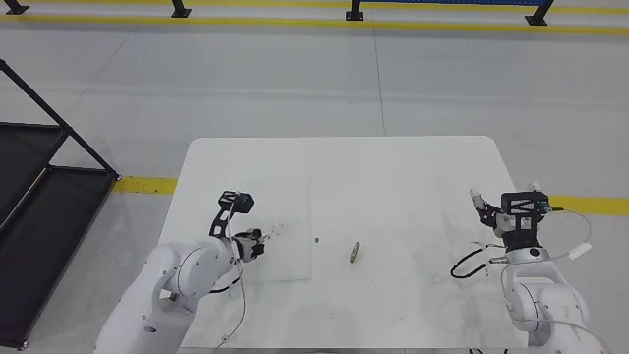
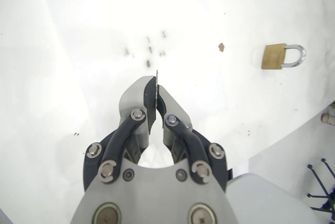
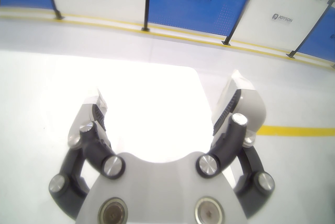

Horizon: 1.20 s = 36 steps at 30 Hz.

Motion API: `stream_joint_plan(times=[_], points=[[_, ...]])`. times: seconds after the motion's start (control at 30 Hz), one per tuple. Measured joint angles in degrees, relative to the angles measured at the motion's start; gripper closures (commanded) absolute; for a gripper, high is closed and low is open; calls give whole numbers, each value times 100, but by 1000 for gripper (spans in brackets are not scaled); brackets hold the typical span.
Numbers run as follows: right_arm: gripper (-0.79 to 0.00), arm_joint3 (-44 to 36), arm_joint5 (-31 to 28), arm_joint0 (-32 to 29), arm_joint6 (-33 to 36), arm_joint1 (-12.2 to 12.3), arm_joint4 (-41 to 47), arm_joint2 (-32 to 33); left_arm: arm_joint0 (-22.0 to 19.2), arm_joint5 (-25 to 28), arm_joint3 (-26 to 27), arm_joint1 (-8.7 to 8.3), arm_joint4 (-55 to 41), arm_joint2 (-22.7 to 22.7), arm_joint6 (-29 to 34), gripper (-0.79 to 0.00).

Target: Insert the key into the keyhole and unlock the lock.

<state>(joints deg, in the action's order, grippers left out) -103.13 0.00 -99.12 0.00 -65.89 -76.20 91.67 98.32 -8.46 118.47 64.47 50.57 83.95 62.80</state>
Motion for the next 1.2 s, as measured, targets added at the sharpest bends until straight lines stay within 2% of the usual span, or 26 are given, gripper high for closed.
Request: stream_joint_plan(times=[0.33,0.6,0.73,0.97,1.07,1.2], points=[[-785,0,0,0,0,0,0,0,380,979,-30,-51,-1619,839,-410,0],[-785,0,0,0,0,0,0,0,507,2294,-690,-129,-3023,1487,-390,0],[-785,0,0,0,0,0,0,0,361,2883,-1192,-181,-3768,1652,-56,0],[-785,0,0,0,0,0,0,0,-175,3786,-2373,-304,-5036,1717,940,0],[-785,0,0,0,0,0,0,0,-373,3847,-2676,-393,-5622,1609,1193,0],[-785,0,0,0,0,0,0,0,-495,3831,-2894,-565,-6135,1481,1163,0]])
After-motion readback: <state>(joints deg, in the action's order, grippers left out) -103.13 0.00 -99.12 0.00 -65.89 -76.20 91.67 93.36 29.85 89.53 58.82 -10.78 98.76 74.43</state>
